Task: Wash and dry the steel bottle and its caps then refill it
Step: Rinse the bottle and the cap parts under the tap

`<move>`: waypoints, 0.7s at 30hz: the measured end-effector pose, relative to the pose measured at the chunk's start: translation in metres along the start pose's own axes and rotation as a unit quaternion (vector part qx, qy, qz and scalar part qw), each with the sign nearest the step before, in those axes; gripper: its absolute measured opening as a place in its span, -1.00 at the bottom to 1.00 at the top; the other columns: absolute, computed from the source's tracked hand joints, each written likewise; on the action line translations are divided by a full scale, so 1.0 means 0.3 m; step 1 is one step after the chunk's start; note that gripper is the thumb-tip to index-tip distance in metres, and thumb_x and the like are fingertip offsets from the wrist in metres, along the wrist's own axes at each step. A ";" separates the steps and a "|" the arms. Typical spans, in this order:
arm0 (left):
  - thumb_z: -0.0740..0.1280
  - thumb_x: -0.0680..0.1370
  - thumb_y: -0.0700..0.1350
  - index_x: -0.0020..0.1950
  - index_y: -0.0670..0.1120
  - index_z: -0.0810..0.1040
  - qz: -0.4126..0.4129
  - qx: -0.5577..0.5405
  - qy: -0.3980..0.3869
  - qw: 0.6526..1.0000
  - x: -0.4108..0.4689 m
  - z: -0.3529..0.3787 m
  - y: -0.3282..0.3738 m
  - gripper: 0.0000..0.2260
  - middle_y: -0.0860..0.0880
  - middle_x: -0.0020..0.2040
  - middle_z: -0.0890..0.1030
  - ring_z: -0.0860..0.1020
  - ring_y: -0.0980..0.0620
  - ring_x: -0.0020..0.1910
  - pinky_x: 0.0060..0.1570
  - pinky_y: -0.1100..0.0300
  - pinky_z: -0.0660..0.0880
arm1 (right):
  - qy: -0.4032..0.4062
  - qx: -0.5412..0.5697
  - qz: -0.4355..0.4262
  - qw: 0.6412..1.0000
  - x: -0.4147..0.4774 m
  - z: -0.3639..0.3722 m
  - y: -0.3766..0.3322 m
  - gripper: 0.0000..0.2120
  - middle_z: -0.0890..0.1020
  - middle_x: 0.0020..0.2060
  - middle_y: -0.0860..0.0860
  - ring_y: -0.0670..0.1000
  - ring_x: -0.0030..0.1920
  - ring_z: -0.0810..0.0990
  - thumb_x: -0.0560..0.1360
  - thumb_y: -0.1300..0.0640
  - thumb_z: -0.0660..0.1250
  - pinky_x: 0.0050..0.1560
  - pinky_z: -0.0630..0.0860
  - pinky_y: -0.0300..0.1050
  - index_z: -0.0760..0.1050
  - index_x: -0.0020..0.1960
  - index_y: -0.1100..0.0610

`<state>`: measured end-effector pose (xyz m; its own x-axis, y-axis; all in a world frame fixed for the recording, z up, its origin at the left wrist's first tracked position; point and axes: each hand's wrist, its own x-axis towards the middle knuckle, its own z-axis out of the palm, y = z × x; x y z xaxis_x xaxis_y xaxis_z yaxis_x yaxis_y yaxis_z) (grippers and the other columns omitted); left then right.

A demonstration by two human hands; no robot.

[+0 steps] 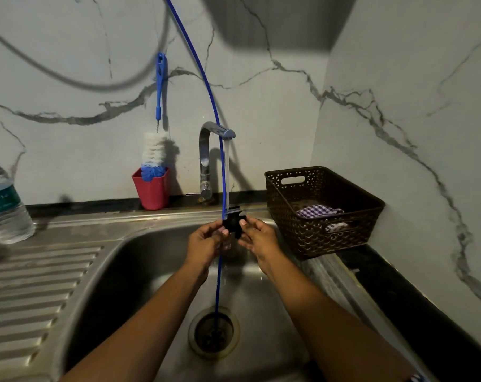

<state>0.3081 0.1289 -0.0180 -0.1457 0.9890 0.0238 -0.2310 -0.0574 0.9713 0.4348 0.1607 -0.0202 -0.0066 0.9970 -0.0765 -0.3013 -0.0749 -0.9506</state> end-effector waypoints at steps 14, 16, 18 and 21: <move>0.22 0.61 0.03 0.15 -0.13 0.54 -0.115 -0.095 -0.005 0.989 0.018 -0.023 0.013 -0.73 -0.17 0.02 0.64 0.63 -0.05 -0.06 -0.11 0.12 0.54 | -0.055 -0.111 -0.139 0.982 -0.025 0.007 -0.027 -0.59 0.60 0.11 0.12 0.03 0.06 0.59 0.39 0.46 0.38 -0.06 0.57 -0.30 0.52 0.14 0.11; 0.22 0.60 0.06 0.13 -0.14 0.55 -0.121 -0.111 -0.002 0.986 0.020 -0.021 0.019 -0.70 -0.17 -0.02 0.63 0.62 -0.07 -0.09 -0.10 0.12 0.56 | -0.067 -0.186 -0.189 0.962 -0.036 0.002 -0.028 -0.58 0.57 0.13 0.08 -0.05 0.09 0.54 0.34 0.48 0.40 -0.06 0.48 -0.44 0.52 0.08 0.09; 0.25 0.59 0.03 0.12 -0.15 0.55 -0.116 -0.120 0.007 0.986 0.018 -0.016 0.024 -0.72 -0.16 -0.08 0.63 0.61 -0.06 -0.13 -0.13 0.14 0.60 | -0.078 -0.223 -0.208 0.949 -0.036 -0.003 -0.025 -0.57 0.53 0.13 0.07 -0.11 0.08 0.50 0.32 0.51 0.38 -0.05 0.42 -0.52 0.50 0.07 0.13; 0.30 0.57 -0.14 0.09 -0.16 0.56 -0.089 -0.118 0.007 0.989 0.013 -0.014 0.025 -0.85 -0.16 -0.03 0.63 0.62 -0.04 -0.13 -0.19 0.21 0.61 | -0.088 -0.234 -0.206 0.946 -0.034 -0.008 -0.019 -0.58 0.53 0.11 0.03 -0.16 0.08 0.50 0.34 0.51 0.37 0.03 0.47 -0.41 0.47 0.07 0.12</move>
<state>0.3018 0.1317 -0.0118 -0.0958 0.9843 -0.1486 -0.4722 0.0865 0.8773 0.4389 0.1509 -0.0148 -0.1514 0.9277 0.3413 0.1428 0.3622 -0.9211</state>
